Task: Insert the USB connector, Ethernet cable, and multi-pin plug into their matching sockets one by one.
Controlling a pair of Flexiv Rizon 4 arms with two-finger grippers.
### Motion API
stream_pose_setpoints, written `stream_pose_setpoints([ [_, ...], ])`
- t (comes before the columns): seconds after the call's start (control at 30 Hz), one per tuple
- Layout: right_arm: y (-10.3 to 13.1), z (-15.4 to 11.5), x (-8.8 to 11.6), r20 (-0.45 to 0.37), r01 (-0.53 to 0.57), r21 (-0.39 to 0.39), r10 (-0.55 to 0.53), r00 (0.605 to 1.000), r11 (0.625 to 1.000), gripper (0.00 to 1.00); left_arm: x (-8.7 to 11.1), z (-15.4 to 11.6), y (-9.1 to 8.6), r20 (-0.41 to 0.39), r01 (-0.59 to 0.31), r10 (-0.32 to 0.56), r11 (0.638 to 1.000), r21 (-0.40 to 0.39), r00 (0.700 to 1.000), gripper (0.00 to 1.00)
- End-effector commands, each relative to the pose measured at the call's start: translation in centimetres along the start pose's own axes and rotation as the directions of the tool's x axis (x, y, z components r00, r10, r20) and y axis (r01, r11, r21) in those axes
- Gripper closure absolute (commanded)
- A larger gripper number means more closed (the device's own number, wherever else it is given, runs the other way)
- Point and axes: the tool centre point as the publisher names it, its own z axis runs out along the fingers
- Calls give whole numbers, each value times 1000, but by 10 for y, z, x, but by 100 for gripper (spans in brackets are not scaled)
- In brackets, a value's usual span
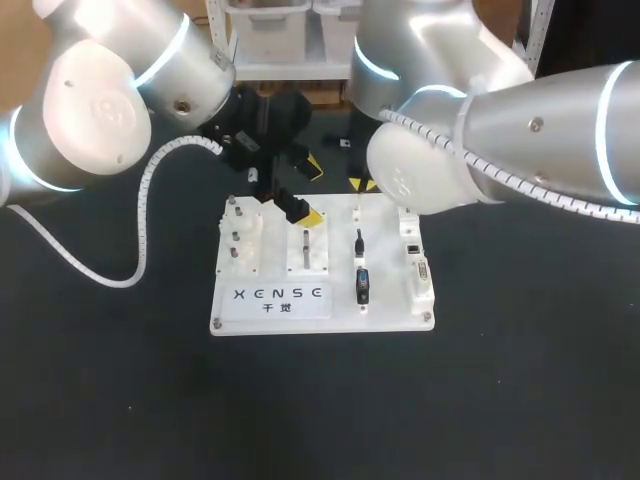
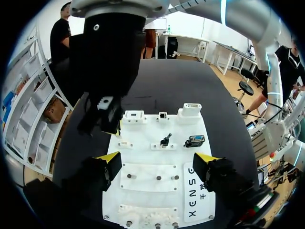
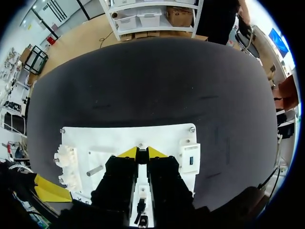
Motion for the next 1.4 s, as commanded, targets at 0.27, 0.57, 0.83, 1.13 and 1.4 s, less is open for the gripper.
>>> stream_pose_setpoints([
  [0.27,-34,-28,9,42,-9,-26,11,999,1000,100,-1,0,1,-4,0,0,1000,2,1000,0],
  [0.57,-60,-27,19,44,-17,-3,18,999,1000,100,-1,0,1,-4,0,0,1000,2,1000,0],
  [0.83,-67,-17,22,53,-24,24,23,998,999,100,-1,0,1,-4,0,0,1000,2,1000,0],
  [1.13,-72,-8,24,55,-26,43,24,998,999,100,-1,0,1,-4,0,0,1000,2,1000,0],
  [1.4,-74,-4,25,49,-28,51,25,998,998,100,-1,0,1,-4,0,0,1000,2,1000,0],
])
